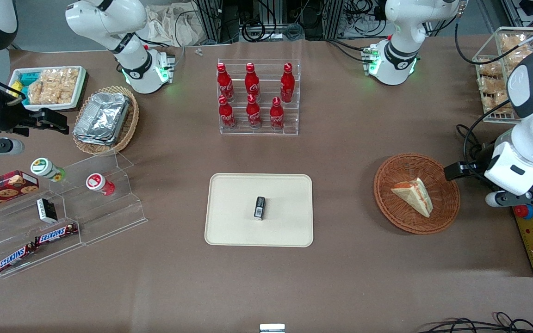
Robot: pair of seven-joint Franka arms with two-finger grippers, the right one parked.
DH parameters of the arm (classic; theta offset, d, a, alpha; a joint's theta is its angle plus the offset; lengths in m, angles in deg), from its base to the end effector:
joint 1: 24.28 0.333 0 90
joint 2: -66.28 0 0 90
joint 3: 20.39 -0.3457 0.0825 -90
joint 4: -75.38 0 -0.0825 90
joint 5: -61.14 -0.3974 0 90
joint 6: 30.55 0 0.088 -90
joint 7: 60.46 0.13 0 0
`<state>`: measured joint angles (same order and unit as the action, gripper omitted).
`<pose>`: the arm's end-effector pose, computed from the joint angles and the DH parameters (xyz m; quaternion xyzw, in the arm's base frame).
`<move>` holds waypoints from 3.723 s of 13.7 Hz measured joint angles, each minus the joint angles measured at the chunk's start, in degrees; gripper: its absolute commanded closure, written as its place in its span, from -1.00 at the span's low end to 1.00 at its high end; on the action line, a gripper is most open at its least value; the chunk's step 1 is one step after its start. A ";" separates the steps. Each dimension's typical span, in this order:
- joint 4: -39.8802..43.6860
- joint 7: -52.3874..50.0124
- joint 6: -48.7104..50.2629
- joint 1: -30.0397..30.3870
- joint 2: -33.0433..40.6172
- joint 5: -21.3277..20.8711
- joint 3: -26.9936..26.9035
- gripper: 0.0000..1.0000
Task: Place sandwich from basket to tray
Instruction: 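Move the left gripper over the wrapped sandwich in the wicker basket, then lower the left gripper and close it on the wrapped sandwich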
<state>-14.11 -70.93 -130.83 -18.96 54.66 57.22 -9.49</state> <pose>0.6404 -0.0448 0.5302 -0.9992 -0.0382 0.0033 0.0152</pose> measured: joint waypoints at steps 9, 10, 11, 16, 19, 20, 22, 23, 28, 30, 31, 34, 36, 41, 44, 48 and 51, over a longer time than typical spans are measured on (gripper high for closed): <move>-0.55 -15.03 -3.85 0.15 -2.97 1.12 -0.10 -1.00; -0.82 -18.67 -4.04 0.16 -3.82 1.15 -0.11 -1.00; -1.32 -21.66 -4.46 0.21 -4.71 1.14 -0.16 -1.00; -10.55 -29.20 -14.05 0.40 -5.66 1.04 -0.54 -1.00; -16.24 -32.62 -20.22 0.95 -4.86 0.19 -0.61 -1.00; -18.78 -34.05 -23.06 1.05 -4.18 -0.43 -0.62 -1.00; -23.56 -38.04 -27.47 1.07 -2.95 -2.72 -0.62 -1.00; -25.18 -40.15 -28.72 1.06 -2.64 -3.89 -0.61 -1.00; -28.54 -47.38 -32.34 1.03 -2.56 -5.32 -0.59 -1.00; -28.73 -48.62 -32.63 1.00 -2.79 -5.32 -0.57 -1.00; -28.77 -49.13 -32.78 1.00 -3.01 -5.32 -0.57 -1.00; -28.87 -50.72 -33.75 1.00 -3.98 -5.32 -0.57 -0.99; -28.91 -51.19 -33.92 1.00 -4.70 -5.33 -0.57 -0.98; -28.94 -51.56 -35.01 1.00 -5.62 -5.33 -0.57 -0.98; -29.49 -51.90 -36.06 1.00 -6.19 -5.33 -0.57 -0.98; -32.02 -52.72 -39.82 1.00 -7.11 -5.33 -0.57 -0.89; -32.26 -53.70 -40.04 1.00 -7.66 -5.33 -0.57 0.69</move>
<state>-46.37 -124.63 -170.87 -17.96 47.00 51.89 -10.06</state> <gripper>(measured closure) 0.048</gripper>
